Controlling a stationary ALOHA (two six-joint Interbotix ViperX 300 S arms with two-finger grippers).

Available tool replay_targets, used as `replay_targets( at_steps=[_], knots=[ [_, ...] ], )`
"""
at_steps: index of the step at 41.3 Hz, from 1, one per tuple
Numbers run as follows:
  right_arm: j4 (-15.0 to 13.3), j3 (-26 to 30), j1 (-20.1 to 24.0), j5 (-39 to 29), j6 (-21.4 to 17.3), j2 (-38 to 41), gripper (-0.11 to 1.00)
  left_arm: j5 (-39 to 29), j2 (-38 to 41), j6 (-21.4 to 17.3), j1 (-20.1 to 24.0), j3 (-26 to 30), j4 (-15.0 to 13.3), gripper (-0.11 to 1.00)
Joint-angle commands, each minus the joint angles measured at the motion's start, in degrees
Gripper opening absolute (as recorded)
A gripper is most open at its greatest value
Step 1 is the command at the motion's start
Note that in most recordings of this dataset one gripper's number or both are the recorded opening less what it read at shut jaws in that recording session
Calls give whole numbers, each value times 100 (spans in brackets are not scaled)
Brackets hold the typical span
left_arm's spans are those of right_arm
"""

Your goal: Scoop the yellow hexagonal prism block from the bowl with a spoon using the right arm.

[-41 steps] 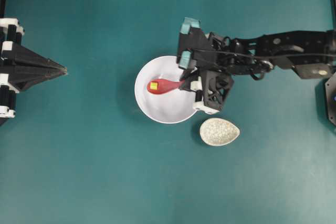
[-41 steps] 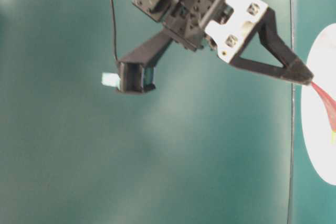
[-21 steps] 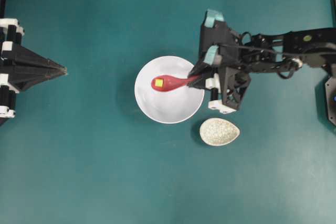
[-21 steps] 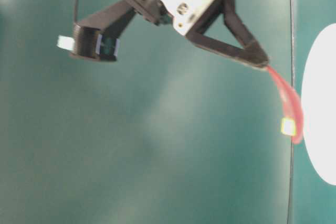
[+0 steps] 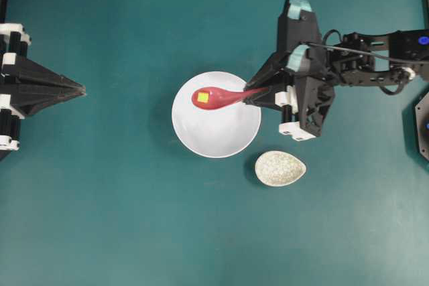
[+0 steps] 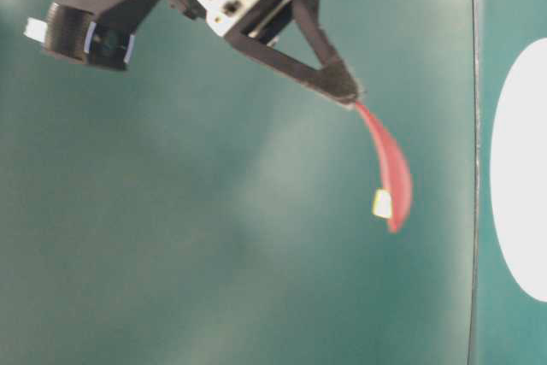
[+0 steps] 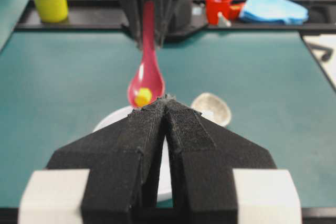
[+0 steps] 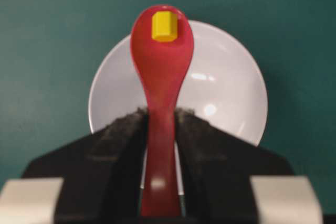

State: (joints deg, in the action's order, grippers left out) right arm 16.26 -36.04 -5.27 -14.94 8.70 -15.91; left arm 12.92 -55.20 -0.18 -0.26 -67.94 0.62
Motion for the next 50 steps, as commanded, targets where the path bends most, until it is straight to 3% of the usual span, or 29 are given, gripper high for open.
replay_targets(
  at_steps=[1, 50],
  knots=[
    [9, 70, 18, 26, 9, -237, 25, 53, 26, 18, 0, 167, 9, 1],
    [9, 70, 18, 158, 0, -510, 25, 26, 26, 53, 0, 158, 9, 1]
  ],
)
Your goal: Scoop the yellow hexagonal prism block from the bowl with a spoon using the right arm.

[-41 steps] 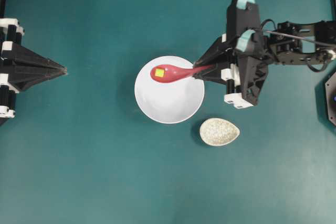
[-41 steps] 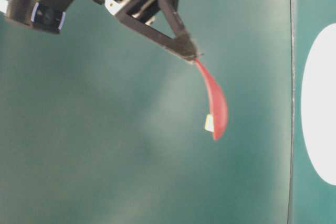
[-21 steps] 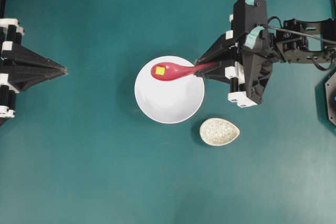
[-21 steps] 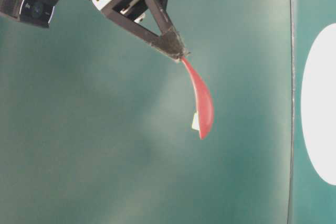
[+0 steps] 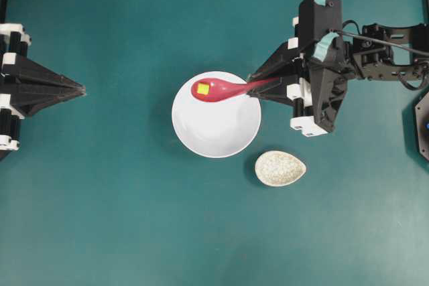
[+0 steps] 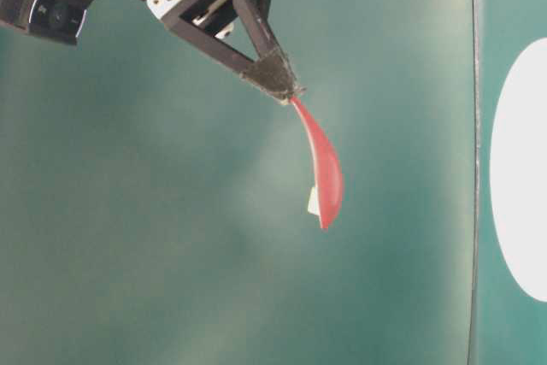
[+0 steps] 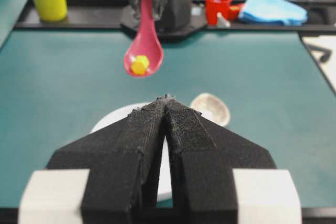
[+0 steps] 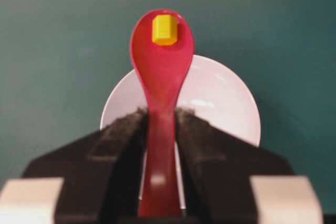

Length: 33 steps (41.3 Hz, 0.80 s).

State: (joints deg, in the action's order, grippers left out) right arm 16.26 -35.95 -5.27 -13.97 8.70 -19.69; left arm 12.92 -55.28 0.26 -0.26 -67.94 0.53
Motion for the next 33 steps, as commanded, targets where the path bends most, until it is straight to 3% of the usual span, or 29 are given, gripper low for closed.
replay_targets(
  at_steps=[1, 33],
  knots=[
    [9, 62, 18, 62, 0, -132, 25, 26, 35, 9, 0, 167, 18, 1],
    [9, 53, 18, 123, -18, -132, 25, 18, 35, 9, 0, 158, 18, 1]
  ],
)
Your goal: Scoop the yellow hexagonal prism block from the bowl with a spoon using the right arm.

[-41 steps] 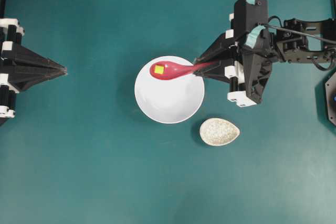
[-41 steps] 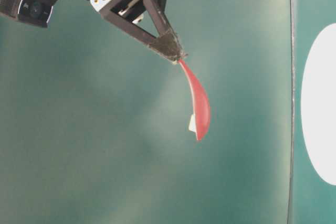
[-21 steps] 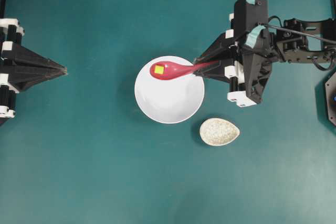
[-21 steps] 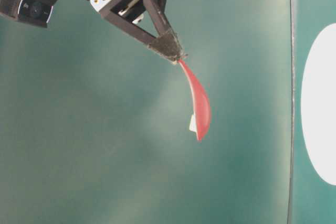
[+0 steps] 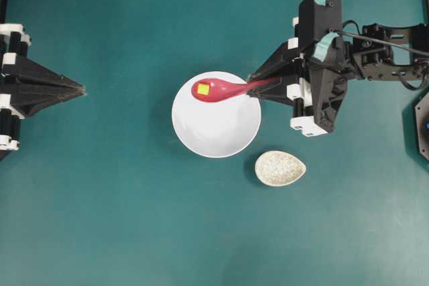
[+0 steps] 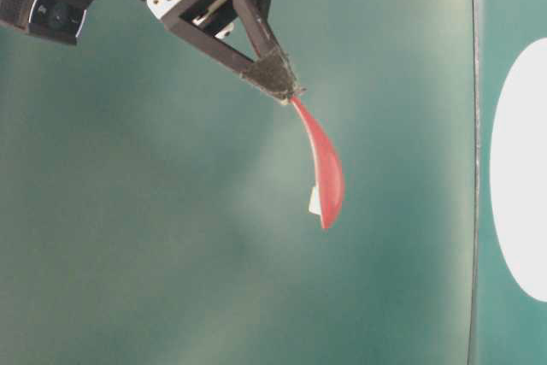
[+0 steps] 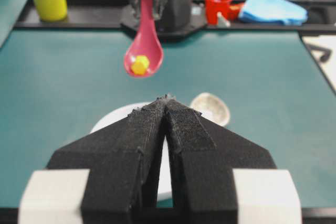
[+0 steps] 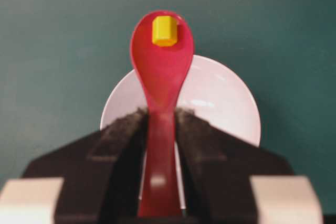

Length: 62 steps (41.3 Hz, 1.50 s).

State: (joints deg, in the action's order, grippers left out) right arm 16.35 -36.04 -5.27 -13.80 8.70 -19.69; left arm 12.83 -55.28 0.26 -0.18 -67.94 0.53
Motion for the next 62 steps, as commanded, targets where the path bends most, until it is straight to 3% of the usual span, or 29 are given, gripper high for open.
replay_targets(
  at_steps=[1, 62],
  knots=[
    [9, 53, 18, 114, -18, -132, 25, 35, 35, 9, -9, 167, 18, 1],
    [9, -53, 18, 229, -18, -132, 25, 35, 35, 9, -9, 149, 18, 1]
  ],
)
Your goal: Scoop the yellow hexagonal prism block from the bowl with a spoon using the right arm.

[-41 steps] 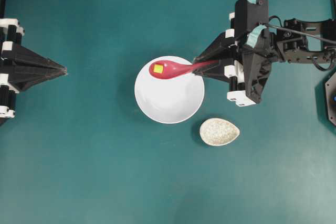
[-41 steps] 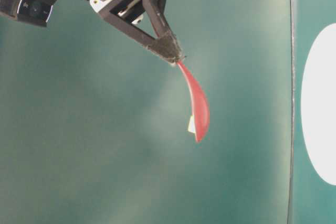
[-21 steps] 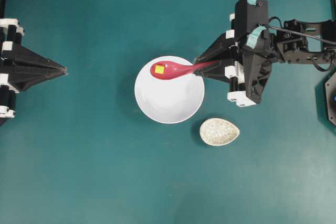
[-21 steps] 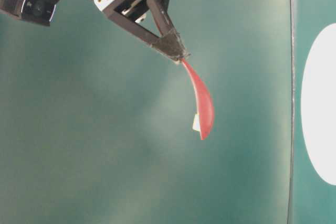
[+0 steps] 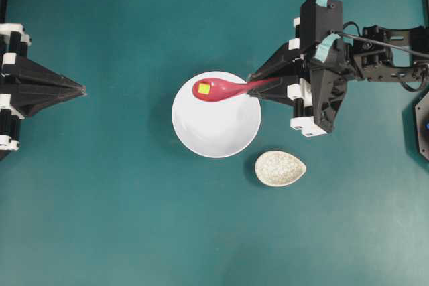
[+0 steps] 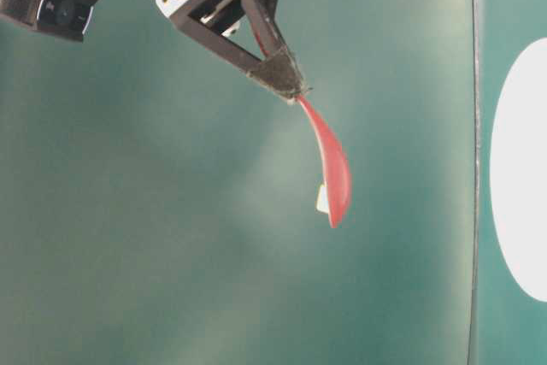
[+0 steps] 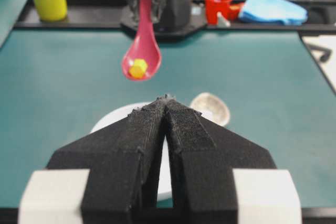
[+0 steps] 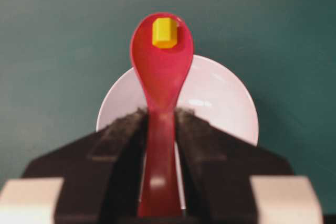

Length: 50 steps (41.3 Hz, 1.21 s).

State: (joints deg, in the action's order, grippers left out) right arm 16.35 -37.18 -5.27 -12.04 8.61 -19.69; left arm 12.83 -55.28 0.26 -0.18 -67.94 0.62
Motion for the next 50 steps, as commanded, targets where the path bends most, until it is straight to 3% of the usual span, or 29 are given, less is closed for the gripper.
replay_targets(
  at_steps=[1, 50],
  knots=[
    [9, 62, 18, 53, -9, -132, 25, 35, 35, 9, -9, 149, 9, 1],
    [9, 44, 18, 132, -9, -132, 25, 35, 35, 0, -9, 149, 9, 1]
  ],
)
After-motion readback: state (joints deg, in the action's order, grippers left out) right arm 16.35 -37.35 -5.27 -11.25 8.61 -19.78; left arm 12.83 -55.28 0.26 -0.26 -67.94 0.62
